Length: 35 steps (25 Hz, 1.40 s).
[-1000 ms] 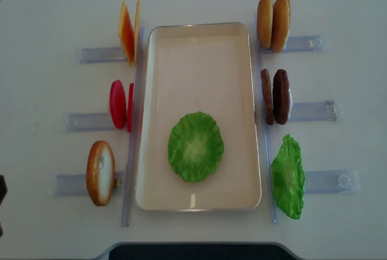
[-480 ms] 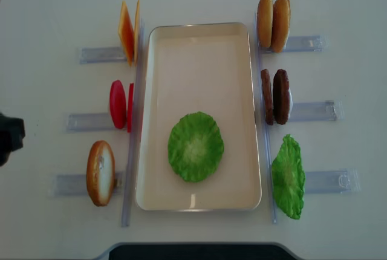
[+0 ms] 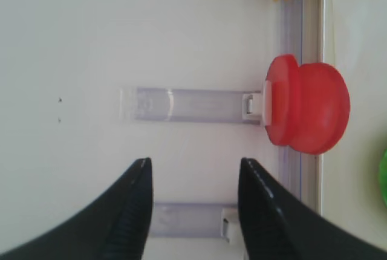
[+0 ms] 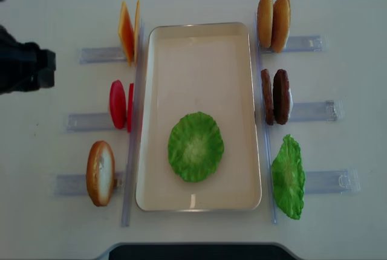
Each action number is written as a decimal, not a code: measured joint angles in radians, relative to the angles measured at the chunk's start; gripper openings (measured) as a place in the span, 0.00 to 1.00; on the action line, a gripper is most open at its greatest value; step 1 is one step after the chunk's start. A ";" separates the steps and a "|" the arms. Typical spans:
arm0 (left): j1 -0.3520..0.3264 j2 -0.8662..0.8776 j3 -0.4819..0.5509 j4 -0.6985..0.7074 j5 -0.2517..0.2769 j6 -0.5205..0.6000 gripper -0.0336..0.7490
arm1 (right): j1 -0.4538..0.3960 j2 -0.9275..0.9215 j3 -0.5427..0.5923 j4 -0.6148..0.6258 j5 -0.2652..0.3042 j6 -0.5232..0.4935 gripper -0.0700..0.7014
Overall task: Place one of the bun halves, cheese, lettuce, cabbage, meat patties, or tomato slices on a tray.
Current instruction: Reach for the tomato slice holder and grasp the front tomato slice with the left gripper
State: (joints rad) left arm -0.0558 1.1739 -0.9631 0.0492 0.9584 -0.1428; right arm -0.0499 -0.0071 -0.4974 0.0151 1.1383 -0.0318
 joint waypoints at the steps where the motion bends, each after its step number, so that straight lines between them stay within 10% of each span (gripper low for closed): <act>1: 0.000 0.036 -0.027 -0.003 0.000 0.000 0.50 | 0.000 0.000 0.000 0.000 0.000 0.000 0.57; 23: -0.013 0.412 -0.290 -0.080 0.016 0.029 0.50 | 0.000 0.000 0.000 -0.001 0.000 0.000 0.55; 35: -0.373 0.447 -0.292 -0.003 0.030 -0.148 0.50 | 0.000 0.000 0.000 0.000 0.000 0.000 0.55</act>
State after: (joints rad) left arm -0.4289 1.6211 -1.2550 0.0464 0.9884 -0.2911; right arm -0.0499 -0.0071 -0.4974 0.0150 1.1380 -0.0318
